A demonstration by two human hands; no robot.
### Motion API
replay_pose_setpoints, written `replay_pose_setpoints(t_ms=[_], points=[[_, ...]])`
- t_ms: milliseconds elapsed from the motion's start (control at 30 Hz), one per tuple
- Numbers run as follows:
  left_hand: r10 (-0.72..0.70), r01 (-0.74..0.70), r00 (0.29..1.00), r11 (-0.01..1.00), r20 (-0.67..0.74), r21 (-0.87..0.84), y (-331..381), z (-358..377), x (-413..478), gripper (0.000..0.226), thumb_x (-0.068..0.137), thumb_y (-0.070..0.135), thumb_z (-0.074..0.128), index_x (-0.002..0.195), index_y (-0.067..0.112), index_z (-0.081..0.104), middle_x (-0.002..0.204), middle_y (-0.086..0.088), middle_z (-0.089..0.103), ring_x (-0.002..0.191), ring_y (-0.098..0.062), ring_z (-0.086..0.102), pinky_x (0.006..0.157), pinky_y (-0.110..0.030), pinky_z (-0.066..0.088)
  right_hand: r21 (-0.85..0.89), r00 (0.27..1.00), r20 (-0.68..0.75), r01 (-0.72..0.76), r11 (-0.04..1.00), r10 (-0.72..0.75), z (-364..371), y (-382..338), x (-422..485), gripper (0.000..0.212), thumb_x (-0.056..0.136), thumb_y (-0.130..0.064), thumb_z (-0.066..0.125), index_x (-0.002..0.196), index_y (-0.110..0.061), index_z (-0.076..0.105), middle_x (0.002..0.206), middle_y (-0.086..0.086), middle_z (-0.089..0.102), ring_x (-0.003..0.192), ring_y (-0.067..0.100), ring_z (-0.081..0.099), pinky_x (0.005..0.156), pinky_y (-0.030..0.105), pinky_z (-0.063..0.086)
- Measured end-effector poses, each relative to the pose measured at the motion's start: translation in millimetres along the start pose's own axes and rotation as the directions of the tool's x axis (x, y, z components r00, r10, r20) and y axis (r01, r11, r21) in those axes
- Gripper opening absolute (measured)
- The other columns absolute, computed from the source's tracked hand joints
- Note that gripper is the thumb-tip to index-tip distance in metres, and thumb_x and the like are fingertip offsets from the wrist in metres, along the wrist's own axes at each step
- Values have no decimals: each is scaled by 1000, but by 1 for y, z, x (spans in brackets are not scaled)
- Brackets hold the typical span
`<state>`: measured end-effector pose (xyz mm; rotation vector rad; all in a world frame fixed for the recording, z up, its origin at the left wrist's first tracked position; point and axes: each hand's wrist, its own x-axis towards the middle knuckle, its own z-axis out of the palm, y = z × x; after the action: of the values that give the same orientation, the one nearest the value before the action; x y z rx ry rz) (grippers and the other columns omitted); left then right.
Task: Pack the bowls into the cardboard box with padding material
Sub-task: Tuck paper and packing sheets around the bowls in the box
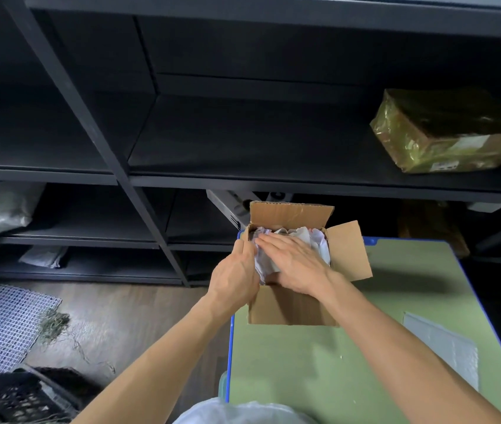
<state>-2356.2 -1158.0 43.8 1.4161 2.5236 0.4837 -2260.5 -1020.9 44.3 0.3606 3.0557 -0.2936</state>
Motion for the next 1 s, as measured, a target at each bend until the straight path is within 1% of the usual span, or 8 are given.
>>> replay_pose_setpoints(t_ms=[100,267,400,500,600,733,867,1000], points=[[15,-15,1000,1000,7,-17,-7,0,-5,29,100,26,44,123,11,50,118,-7,53,91,-23,58,70,-34,48,26,1000,-24,0,1000,1,0,-1,-7,82,83,-17,73,154,-18,33,161,-2,31,149,14,25,120,29,20],[-66,65,998,997,-12,-44,-6,2,-4,21,100,33,50,115,19,55,103,4,46,67,-17,55,56,-27,42,111,997,-66,-27,993,34,2,-9,-16,76,81,2,64,151,-9,39,158,4,36,148,19,29,121,36,26],[-112,114,993,989,23,-90,2,0,-1,13,98,24,54,108,16,56,105,1,48,65,-17,51,55,-29,39,153,996,-82,-31,988,44,5,-8,-16,78,78,8,62,150,-9,40,157,4,38,147,18,30,121,34,26],[-95,97,995,994,37,-56,4,-3,-2,19,100,25,53,116,15,56,111,-1,48,68,-17,53,57,-26,39,184,995,-88,-21,983,37,3,-5,-17,78,78,10,60,150,-9,41,157,4,38,147,19,32,119,36,29],[-66,67,997,997,43,-33,0,-2,-5,24,101,26,50,122,16,54,113,-1,46,66,-17,51,57,-28,43,188,997,-78,-13,982,29,1,-5,-22,76,84,5,58,154,-11,34,161,1,32,149,16,26,121,31,23],[-50,48,998,997,-38,-57,-6,0,-11,24,98,31,51,117,18,57,106,0,43,66,-17,48,56,-32,48,194,985,-163,-26,981,58,-2,-1,-38,63,89,-6,62,149,-9,42,155,1,41,144,16,33,116,15,8],[-4,-4,991,998,-131,-60,-5,0,-14,21,96,28,53,111,16,61,112,-4,45,87,-21,51,57,-35,49,173,966,-208,-118,978,154,-6,12,-57,53,86,-5,69,137,-7,55,142,3,55,131,23,50,109,30,35],[23,-37,979,997,-201,-63,6,-3,-13,22,93,20,59,114,14,61,115,-7,46,97,-24,49,52,-30,41,140,948,-233,-190,972,219,-10,27,-75,49,81,-8,74,128,-11,62,129,-1,63,112,26,59,91,34,46]])
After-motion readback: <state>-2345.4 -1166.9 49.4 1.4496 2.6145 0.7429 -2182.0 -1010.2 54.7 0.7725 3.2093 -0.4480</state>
